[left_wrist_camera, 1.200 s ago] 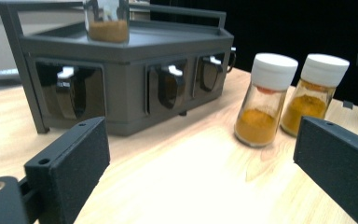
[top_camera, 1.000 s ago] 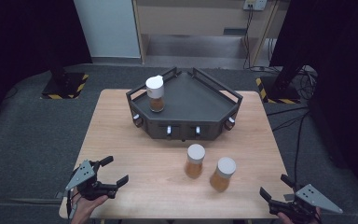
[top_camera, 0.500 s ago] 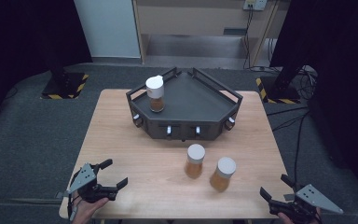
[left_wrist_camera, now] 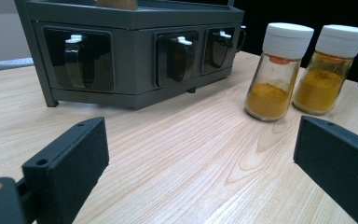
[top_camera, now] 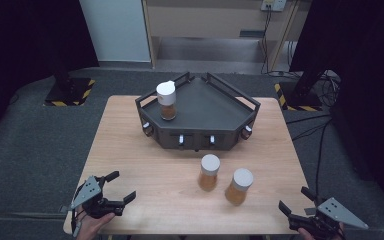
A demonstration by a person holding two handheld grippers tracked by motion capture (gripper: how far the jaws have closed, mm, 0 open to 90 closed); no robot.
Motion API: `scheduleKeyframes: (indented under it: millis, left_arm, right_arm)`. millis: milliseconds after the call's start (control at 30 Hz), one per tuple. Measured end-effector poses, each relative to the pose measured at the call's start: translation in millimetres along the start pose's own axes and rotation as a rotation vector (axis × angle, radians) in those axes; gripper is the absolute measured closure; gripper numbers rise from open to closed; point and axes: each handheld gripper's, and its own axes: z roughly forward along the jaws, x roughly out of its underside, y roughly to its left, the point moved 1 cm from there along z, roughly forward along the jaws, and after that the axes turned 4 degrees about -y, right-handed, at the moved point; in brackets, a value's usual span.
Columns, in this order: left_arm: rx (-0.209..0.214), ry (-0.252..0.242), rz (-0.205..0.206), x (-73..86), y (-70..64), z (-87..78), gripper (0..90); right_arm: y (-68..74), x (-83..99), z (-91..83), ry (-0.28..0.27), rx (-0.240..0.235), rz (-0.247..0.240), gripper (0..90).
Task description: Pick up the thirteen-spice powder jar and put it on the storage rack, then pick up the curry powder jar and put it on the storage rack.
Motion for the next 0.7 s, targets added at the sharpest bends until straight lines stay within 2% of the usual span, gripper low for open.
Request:
scheduleKeyframes:
  millis: [233, 433, 700]
  left_arm:
    - [0.006, 0.003, -0.003, -0.3, 0.3, 0.4, 2.1]
    - [0.012, 0.031, 0.031, -4.3, -3.4, 3.5, 2.2]
    - [0.021, 0.02, 0.01, -2.5, -0.4, 2.3, 2.0]
  right_arm:
    - [0.0, 0.1, -0.2, -0.001, -0.002, 0.0, 5.3]
    - [-0.4, 0.3, -0.3, -0.003, -0.001, 0.001, 5.3]
    - [-0.2, 0.0, 0.2, 0.0, -0.002, 0.001, 5.1]
